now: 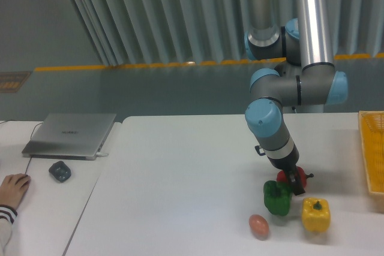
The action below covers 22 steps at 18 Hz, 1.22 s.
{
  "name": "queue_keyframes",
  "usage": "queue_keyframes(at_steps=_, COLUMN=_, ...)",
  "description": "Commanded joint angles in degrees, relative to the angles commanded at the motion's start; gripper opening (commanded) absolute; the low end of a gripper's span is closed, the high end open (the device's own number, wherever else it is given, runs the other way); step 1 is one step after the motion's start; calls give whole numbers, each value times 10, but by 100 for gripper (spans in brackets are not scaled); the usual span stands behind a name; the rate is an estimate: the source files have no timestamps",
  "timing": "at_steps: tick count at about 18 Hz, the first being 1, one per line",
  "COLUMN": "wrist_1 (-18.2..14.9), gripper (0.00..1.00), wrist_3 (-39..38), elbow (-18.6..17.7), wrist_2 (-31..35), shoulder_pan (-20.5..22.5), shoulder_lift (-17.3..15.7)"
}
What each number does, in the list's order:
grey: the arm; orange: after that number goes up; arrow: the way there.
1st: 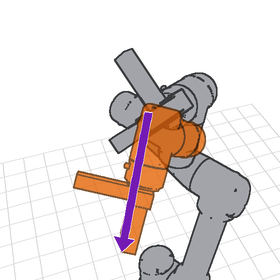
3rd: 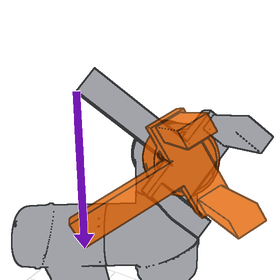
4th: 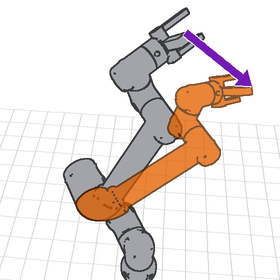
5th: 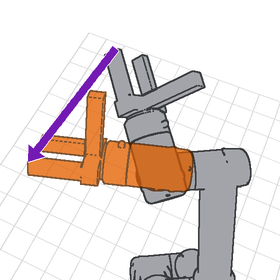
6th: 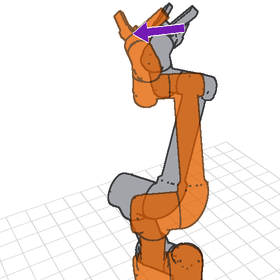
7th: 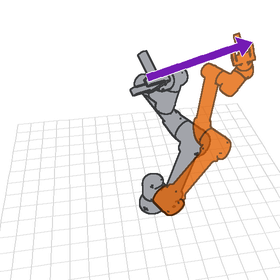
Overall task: Place the red peppers in a basket
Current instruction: 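Lift the red pepper up off the table, then carry the red pepper over the yellow basket and release it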
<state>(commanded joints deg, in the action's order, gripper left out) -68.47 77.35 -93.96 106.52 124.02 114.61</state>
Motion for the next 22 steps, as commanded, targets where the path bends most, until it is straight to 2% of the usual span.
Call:
queue_keyframes(at_steps=1, wrist_1=0, gripper=94, wrist_3=-2, elbow=0, wrist_2=0, shoulder_pan=-1, shoulder_lift=1)
queue_keyframes(at_steps=7, wrist_1=-4, gripper=63, wrist_3=-1, elbow=6, wrist_2=3, shoulder_pan=-2, shoulder_lift=-2)
queue_keyframes(at_steps=10, wrist_1=-11, gripper=55, wrist_3=3, elbow=11, wrist_2=4, shoulder_pan=1, shoulder_lift=-10)
queue_keyframes(at_steps=14, wrist_1=-26, gripper=55, wrist_3=4, elbow=22, wrist_2=3, shoulder_pan=8, shoulder_lift=-24)
queue_keyframes(at_steps=16, wrist_1=-57, gripper=55, wrist_3=7, elbow=40, wrist_2=0, shoulder_pan=17, shoulder_lift=-34)
queue_keyframes(at_steps=19, wrist_1=-104, gripper=55, wrist_3=67, elbow=68, wrist_2=-7, shoulder_pan=42, shoulder_lift=-55)
queue_keyframes(at_steps=22, wrist_1=-108, gripper=55, wrist_3=101, elbow=69, wrist_2=-19, shoulder_pan=65, shoulder_lift=-70)
